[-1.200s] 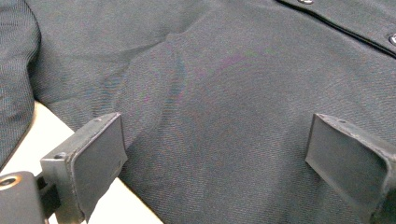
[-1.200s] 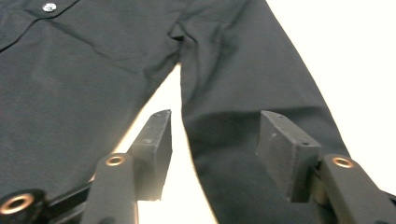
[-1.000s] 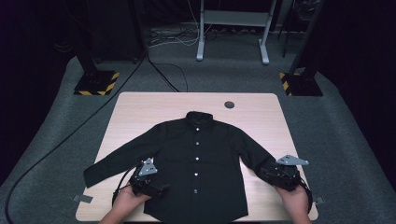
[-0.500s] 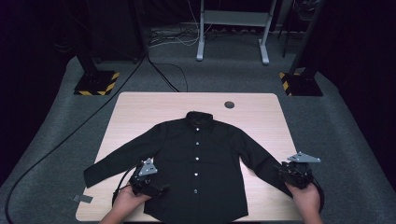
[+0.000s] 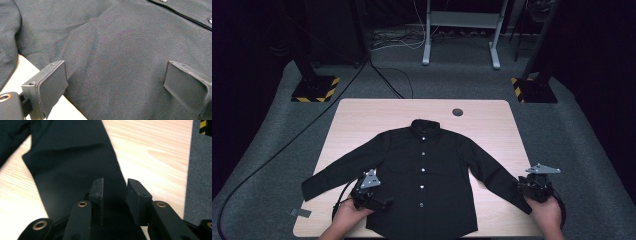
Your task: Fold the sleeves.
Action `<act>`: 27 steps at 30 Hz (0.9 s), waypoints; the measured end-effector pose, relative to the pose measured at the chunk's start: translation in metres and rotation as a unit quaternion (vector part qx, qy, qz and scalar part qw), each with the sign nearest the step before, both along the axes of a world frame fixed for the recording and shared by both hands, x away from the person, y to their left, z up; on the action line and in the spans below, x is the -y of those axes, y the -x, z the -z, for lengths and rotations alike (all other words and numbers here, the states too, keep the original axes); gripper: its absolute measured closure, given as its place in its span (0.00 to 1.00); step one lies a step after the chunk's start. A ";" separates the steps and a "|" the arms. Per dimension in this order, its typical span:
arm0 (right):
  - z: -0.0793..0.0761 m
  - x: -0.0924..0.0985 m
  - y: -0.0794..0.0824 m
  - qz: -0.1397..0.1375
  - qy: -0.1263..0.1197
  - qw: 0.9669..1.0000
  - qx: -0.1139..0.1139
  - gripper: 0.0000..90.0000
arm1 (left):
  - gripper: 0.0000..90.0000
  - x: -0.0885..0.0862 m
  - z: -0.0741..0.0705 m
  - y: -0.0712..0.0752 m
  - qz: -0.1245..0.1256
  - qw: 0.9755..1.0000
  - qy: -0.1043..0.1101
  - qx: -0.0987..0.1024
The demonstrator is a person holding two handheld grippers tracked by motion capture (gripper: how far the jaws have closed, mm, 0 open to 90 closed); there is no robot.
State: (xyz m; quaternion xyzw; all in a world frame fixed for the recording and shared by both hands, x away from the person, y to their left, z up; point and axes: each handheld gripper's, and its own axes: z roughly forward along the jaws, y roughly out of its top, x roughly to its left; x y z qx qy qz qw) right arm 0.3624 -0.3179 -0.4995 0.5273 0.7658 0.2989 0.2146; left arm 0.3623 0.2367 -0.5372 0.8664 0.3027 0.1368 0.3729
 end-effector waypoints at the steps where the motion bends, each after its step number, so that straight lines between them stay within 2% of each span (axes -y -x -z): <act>1: 0.000 0.002 0.000 0.003 0.000 1.000 -0.001 0.75 | 0.05 0.000 0.000 0.000 0.000 1.000 0.000 0.000; 5: 0.002 0.008 0.000 0.008 -0.009 1.000 -0.003 0.76 | 0.05 0.000 0.000 0.000 0.000 1.000 0.000 0.000; 15: 0.009 0.011 -0.001 0.012 -0.004 1.000 -0.012 0.77 | 0.05 0.000 0.000 0.000 0.000 1.000 0.000 0.000; 23: 0.014 0.012 0.000 0.013 0.012 1.000 -0.021 0.77 | 0.05 0.000 0.000 0.000 0.000 1.000 0.000 0.000; 27: 0.015 0.014 0.001 0.017 0.003 1.000 -0.018 0.75 | 0.05 0.000 0.000 0.000 0.000 1.000 -0.001 0.000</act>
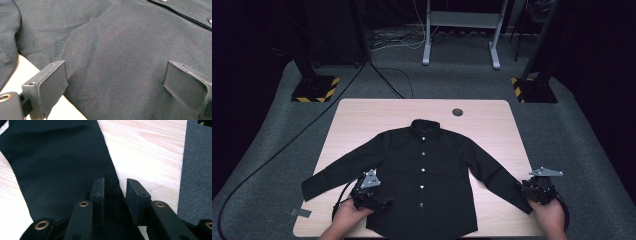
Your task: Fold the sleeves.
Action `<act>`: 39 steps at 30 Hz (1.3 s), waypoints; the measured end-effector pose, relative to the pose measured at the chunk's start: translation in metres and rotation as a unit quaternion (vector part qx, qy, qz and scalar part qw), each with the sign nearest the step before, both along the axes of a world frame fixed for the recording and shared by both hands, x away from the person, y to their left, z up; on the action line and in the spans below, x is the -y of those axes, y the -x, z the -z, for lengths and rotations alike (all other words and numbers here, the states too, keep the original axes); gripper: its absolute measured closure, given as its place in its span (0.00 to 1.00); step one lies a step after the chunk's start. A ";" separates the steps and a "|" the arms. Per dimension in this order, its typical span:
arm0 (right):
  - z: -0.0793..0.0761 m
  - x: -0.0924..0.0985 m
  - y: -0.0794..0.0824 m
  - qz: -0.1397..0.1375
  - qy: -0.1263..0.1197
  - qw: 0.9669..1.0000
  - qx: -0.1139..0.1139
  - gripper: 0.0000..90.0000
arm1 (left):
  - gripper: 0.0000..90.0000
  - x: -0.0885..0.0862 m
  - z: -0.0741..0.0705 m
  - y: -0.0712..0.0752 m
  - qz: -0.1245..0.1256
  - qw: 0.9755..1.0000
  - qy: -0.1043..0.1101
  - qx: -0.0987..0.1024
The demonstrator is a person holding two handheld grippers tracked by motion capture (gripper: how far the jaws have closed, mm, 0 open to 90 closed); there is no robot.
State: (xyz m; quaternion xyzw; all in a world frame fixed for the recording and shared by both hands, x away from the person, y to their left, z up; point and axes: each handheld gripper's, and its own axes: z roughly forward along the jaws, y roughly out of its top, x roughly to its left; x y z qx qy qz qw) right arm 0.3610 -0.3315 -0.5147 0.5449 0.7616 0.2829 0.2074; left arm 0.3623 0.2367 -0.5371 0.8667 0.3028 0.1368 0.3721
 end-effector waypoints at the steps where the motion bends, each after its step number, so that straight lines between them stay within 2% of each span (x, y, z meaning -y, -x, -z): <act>1: 0.000 0.000 0.000 0.002 -0.001 1.000 -0.001 0.73 | 0.05 0.000 0.000 0.000 0.000 1.000 0.001 0.000; 3: 0.000 0.001 0.001 0.004 0.000 1.000 0.001 0.70 | 0.05 0.000 0.000 0.000 0.000 1.000 0.000 0.000; 7: 0.001 0.002 0.000 0.006 -0.005 1.000 -0.001 0.70 | 0.05 0.000 0.000 0.000 0.000 1.000 0.001 0.000; 10: 0.001 0.004 0.000 -0.001 -0.022 1.000 -0.006 0.79 | 0.05 0.000 0.000 0.000 0.000 1.000 0.001 0.000; 18: 0.000 0.001 0.000 -0.005 -0.029 0.999 -0.014 0.96 | 0.05 0.000 0.000 0.000 0.000 1.000 0.001 0.000; 22: -0.001 0.002 0.001 -0.007 -0.027 1.000 -0.011 0.99 | 0.05 0.000 0.000 0.000 0.000 1.000 0.001 0.000; 31: -0.014 0.001 0.006 -0.010 -0.033 0.999 0.015 0.99 | 0.05 0.000 0.000 0.000 0.000 1.000 0.000 0.000; 39: -0.031 0.005 0.010 -0.005 -0.051 0.998 0.040 0.99 | 0.05 0.000 0.000 0.000 0.000 1.000 0.000 0.000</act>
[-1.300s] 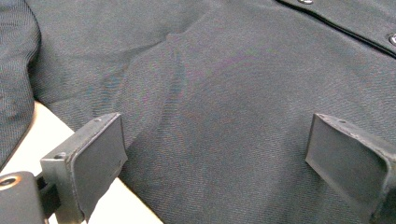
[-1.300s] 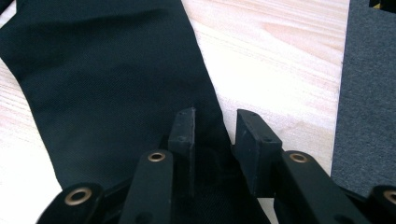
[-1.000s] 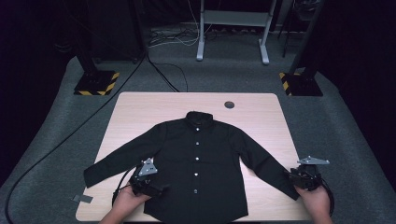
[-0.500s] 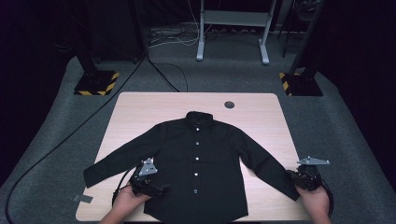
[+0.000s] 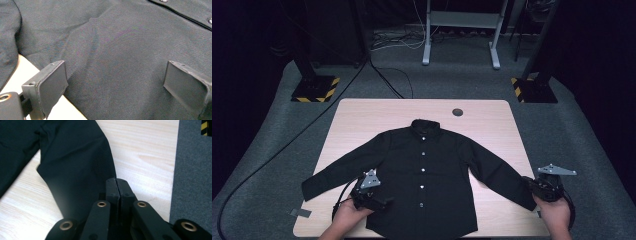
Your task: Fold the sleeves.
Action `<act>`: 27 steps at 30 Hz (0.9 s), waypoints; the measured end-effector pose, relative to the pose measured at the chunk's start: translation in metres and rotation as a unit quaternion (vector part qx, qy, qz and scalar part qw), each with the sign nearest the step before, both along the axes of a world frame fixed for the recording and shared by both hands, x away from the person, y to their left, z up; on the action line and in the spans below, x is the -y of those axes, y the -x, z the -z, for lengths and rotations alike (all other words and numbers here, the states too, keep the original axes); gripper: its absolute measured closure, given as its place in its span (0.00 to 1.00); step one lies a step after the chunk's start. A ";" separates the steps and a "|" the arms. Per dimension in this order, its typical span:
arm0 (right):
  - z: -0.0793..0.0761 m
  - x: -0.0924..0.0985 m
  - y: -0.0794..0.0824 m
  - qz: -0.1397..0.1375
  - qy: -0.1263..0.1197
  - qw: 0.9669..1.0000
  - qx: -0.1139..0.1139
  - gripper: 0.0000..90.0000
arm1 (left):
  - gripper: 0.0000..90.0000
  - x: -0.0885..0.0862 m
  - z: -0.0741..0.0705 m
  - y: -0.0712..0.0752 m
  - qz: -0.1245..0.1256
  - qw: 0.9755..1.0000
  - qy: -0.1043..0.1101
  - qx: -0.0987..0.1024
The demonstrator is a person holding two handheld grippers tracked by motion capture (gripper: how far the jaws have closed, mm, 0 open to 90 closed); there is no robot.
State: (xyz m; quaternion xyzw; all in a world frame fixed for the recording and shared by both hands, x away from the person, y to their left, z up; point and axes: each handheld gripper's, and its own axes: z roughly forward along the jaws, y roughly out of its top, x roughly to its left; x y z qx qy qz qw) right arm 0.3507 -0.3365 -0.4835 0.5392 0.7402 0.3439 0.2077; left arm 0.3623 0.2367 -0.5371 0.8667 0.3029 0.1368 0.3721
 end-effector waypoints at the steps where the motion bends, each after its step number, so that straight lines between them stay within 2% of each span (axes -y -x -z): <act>1: -0.002 0.000 0.001 0.000 0.000 1.000 0.003 0.99 | 0.05 0.000 0.000 0.000 0.000 1.000 0.000 0.000; 15: -0.032 -0.009 0.008 -0.025 -0.010 0.999 0.042 0.99 | 0.05 0.000 0.000 0.000 0.000 1.000 0.000 0.000; 27: -0.054 -0.024 0.016 -0.058 -0.012 0.996 0.068 0.99 | 0.05 0.000 0.000 0.000 0.000 1.000 0.000 0.000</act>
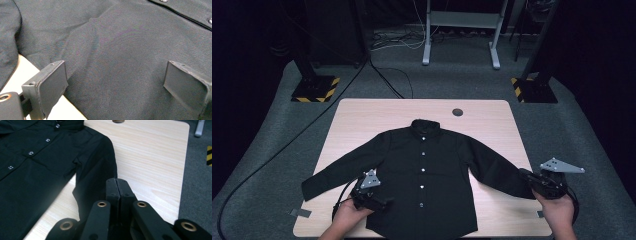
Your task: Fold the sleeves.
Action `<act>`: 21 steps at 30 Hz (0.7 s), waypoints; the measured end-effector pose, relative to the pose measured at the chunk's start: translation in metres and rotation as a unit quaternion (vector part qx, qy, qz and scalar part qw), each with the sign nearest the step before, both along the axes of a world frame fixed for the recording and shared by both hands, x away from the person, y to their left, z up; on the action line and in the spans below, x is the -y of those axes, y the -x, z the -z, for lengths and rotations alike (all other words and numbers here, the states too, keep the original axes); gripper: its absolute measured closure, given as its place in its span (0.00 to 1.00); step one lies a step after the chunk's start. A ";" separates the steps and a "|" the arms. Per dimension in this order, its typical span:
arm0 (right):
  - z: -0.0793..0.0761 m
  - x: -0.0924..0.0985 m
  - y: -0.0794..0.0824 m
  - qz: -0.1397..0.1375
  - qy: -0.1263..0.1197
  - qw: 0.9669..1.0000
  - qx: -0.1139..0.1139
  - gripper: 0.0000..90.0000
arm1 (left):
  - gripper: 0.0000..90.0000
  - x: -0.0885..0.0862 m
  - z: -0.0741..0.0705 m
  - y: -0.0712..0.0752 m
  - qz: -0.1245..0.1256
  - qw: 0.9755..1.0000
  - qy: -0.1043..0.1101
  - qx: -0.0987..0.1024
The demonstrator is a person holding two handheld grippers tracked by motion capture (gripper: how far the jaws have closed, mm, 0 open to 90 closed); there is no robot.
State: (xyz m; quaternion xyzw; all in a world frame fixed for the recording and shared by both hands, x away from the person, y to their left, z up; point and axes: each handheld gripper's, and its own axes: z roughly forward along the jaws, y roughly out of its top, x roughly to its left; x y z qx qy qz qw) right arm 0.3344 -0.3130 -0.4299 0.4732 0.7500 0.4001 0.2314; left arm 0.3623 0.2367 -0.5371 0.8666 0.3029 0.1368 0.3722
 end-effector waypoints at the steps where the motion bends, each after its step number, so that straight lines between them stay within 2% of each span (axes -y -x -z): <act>1: -0.001 -0.001 0.000 -0.003 0.000 1.000 0.002 0.99 | 0.05 0.000 0.000 0.000 0.000 1.000 0.000 0.000; 11: -0.008 -0.025 0.003 -0.041 -0.005 0.999 0.015 0.99 | 0.05 0.000 0.000 0.000 0.000 1.000 0.000 0.000; 21: -0.009 -0.053 0.005 -0.085 -0.006 0.996 0.018 0.99 | 0.05 0.000 0.000 0.000 0.000 1.000 0.000 0.000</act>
